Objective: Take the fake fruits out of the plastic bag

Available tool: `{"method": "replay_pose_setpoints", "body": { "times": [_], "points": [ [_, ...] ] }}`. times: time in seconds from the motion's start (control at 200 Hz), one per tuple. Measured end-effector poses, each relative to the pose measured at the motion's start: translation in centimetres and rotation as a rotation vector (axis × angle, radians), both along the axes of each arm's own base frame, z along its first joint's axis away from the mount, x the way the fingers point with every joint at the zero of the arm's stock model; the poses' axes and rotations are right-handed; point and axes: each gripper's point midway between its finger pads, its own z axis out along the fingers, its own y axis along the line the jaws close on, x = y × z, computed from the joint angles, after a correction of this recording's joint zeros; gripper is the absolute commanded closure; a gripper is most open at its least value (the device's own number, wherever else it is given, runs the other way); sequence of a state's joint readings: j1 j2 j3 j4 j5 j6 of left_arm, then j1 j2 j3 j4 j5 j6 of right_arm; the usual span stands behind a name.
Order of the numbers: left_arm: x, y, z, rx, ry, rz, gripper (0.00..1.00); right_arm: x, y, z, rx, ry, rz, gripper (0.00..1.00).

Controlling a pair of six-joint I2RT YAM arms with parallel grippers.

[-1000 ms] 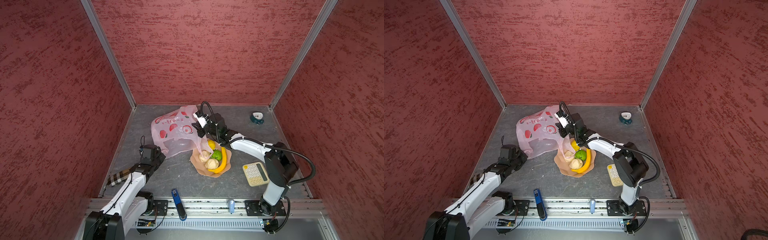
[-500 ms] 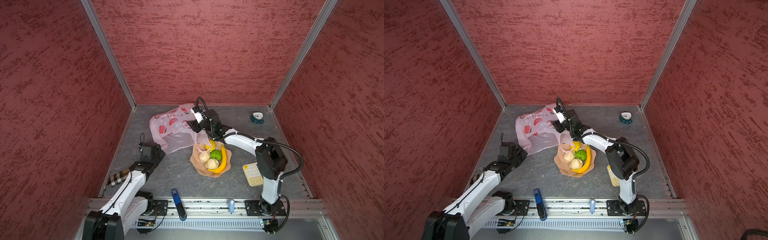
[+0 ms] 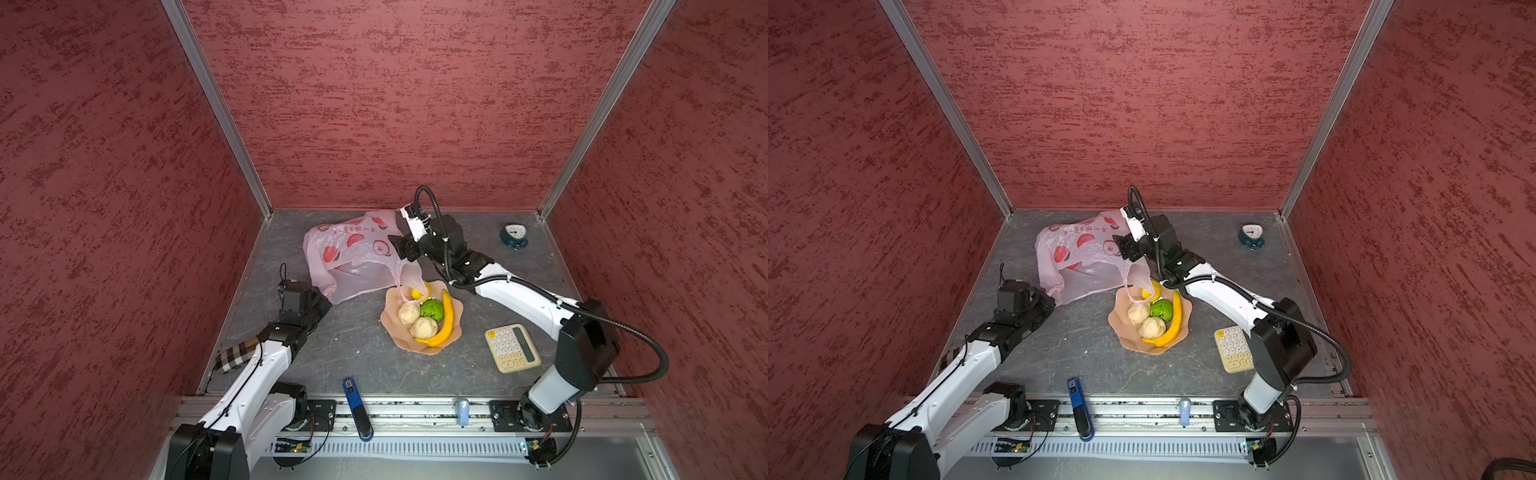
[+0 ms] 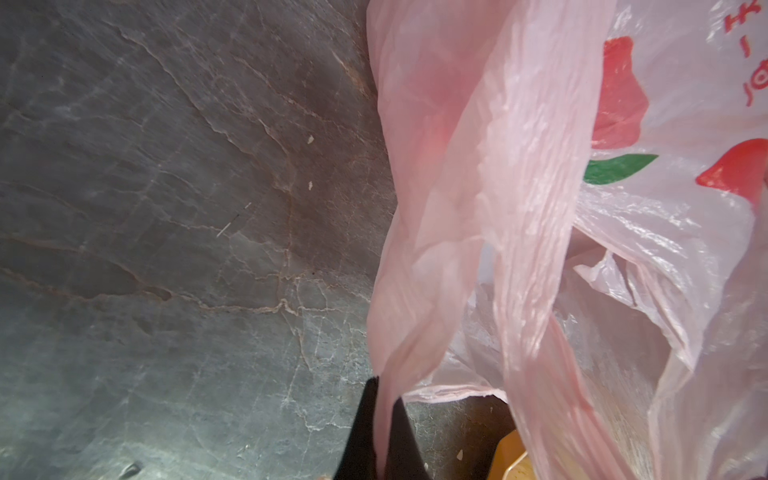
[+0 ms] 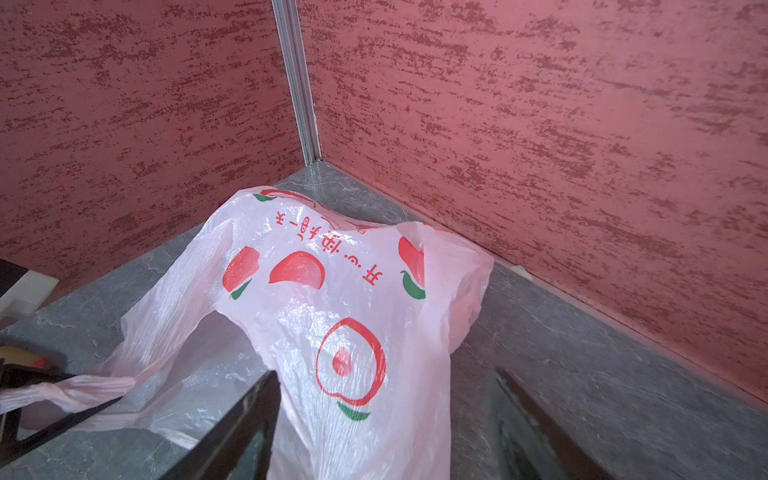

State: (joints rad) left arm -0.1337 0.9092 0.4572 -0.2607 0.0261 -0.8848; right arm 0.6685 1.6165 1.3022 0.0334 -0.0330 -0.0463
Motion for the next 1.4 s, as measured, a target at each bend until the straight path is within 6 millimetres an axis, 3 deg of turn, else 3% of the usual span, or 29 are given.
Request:
{"method": "replay_pose_setpoints", "body": {
  "times": [0.17,0.326,0.446,0.626,0.746,0.842,1.157,1.403],
  "points": [
    [0.5,-0.2,1.6,-0.005,-0.044,-0.014,0.94,-2.1,0.5,0.4,0.004,0.036,0.051,0.42],
    [0.6,-0.4,2.2,-0.001,-0.062,-0.030,0.94,-5.3,4.5,-1.0,0.031,0.104,0.170,0.53],
    [0.6,-0.5,2.2,0.000,-0.062,-0.037,0.94,-6.4,8.3,-4.0,0.035,0.187,0.240,0.58],
    [0.6,-0.5,2.2,0.001,-0.062,-0.044,0.94,-5.5,12.1,-10.8,0.029,0.340,0.248,0.65],
    [0.6,-0.7,2.3,-0.009,-0.062,-0.054,0.94,-4.7,12.9,-14.3,0.028,0.408,0.217,0.67],
    [0.7,-0.9,2.4,-0.015,-0.069,-0.061,0.94,-4.3,13.2,-15.8,0.031,0.434,0.198,0.69],
    [1.3,-1.6,4.2,-0.045,-0.114,-0.093,0.94,-3.7,14.2,-16.2,0.049,0.421,0.194,0.82],
    [1.7,-1.9,5.9,-0.056,-0.158,-0.105,0.93,-3.9,14.4,-17.9,0.011,0.419,0.207,0.89]
  ]
}}
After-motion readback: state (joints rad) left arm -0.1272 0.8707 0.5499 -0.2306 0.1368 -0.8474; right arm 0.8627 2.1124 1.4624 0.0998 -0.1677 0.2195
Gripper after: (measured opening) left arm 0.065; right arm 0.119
